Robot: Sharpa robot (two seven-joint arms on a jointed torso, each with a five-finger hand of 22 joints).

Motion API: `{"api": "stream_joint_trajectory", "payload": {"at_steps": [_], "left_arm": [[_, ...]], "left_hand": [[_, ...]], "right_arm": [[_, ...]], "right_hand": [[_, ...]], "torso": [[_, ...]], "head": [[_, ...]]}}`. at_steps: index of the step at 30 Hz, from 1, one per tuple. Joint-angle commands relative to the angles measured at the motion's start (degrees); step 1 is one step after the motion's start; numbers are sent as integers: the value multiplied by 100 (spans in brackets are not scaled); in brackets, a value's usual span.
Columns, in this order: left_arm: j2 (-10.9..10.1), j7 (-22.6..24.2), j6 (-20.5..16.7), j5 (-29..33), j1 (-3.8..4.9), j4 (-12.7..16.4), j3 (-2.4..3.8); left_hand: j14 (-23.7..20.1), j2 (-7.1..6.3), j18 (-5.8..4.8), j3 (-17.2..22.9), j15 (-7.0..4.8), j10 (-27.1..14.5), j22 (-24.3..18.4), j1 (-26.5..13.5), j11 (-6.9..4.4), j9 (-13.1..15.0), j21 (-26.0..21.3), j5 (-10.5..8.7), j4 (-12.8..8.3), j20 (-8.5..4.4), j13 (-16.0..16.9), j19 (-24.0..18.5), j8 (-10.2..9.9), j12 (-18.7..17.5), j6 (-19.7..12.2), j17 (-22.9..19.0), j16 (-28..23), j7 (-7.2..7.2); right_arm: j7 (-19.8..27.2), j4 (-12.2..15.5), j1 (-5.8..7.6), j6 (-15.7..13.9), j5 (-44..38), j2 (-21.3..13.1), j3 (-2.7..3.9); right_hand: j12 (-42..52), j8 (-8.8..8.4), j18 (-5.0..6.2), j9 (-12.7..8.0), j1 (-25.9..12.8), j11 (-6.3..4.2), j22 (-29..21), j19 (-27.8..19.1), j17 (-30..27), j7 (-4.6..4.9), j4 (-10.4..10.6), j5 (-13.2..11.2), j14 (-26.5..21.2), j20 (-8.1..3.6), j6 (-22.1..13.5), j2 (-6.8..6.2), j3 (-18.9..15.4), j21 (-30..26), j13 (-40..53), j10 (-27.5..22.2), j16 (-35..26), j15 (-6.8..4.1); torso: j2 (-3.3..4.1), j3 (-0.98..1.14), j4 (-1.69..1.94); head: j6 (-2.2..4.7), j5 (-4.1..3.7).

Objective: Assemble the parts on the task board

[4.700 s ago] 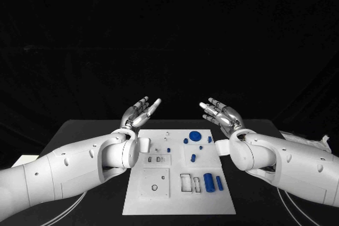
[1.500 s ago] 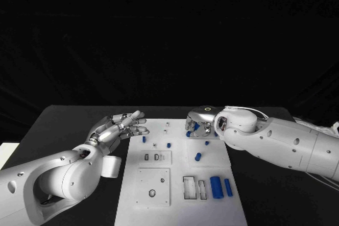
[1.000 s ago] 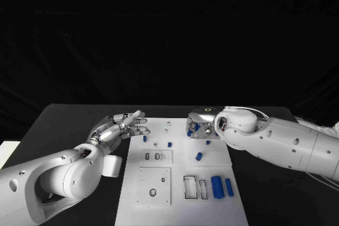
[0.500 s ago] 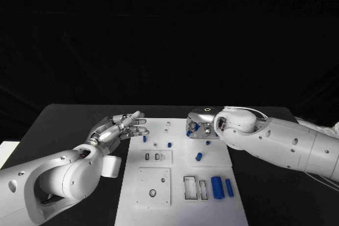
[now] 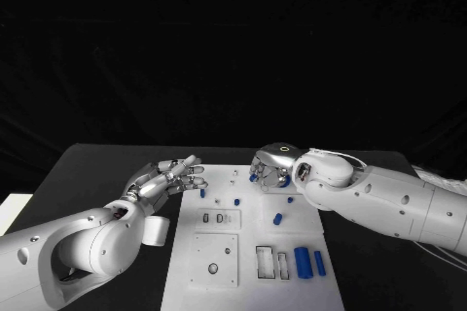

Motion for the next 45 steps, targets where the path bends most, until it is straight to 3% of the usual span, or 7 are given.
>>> {"api": "stream_joint_trajectory", "payload": {"at_steps": [1, 11, 21, 31, 45], "left_arm": [[13, 22, 128, 41, 12, 26, 5], [30, 24, 140, 44, 38, 63, 7], [35, 15, 153, 44, 64, 92, 9], [47, 5, 162, 44, 71, 76, 9], [52, -11, 167, 45, 72, 71, 9]], "left_hand": [[-46, 43, 9, -7, 8, -43, -3, 9, 18, -6, -15, -21, -23, 11, -6, -27, -32, -37, -29, 9, -39, 21], [-67, 47, 7, -4, 13, -48, -6, 14, 22, -4, -19, -22, -31, 16, -5, -35, -37, -38, -30, 13, -60, 24], [-73, 47, 6, -4, 15, -49, -7, 14, 22, -4, -20, -22, -33, 17, -5, -37, -38, -38, -30, 14, -66, 25], [-73, 47, 6, -4, 15, -49, -7, 14, 22, -4, -20, -22, -33, 17, -5, -37, -38, -38, -30, 14, -66, 25], [-83, 47, 5, -4, 18, -51, -9, 16, 24, -3, -23, -22, -36, 19, -4, -42, -40, -38, -29, 15, -76, 25]], "right_arm": [[-153, -56, 14, -405, -86, 74, 6], [-201, -383, 60, -436, -188, 411, 10], [-149, -771, 55, -401, -215, 736, 8], [-116, -878, 50, -378, -218, 859, 8], [-59, -1014, 49, -161, -213, 983, 7]], "right_hand": [[-10, -5, -65, 48, 9, -11, 10, 2, 2, 6, 52, -68, 190, -24, 46, 2, 12, 27, 1, 42, 23, -30], [-10, -11, -67, 53, 9, -7, 26, 2, 9, 6, 82, -100, 190, -22, 49, -18, 29, 39, 1, 44, 31, -30], [-13, -18, -66, 55, 3, -3, 20, -3, 4, 11, 106, -113, 188, -21, 45, -36, 38, 38, -1, 41, 31, -28], [-14, -27, -66, 55, 3, 0, 23, -5, 11, 17, 122, -117, 189, -20, 38, -60, 46, 41, -2, 34, 37, -26], [-15, -35, -65, 58, -7, 5, 22, -11, 6, 22, 151, -111, 187, -17, 32, -101, 50, 43, -3, 29, 38, -21]], "torso": [[11, -16, 9], [34, -9, 9], [66, -12, 47], [73, -20, 30], [72, -43, 91]], "head": [[7, -13], [15, -25], [26, -25], [29, -11], [7, -51]]}}
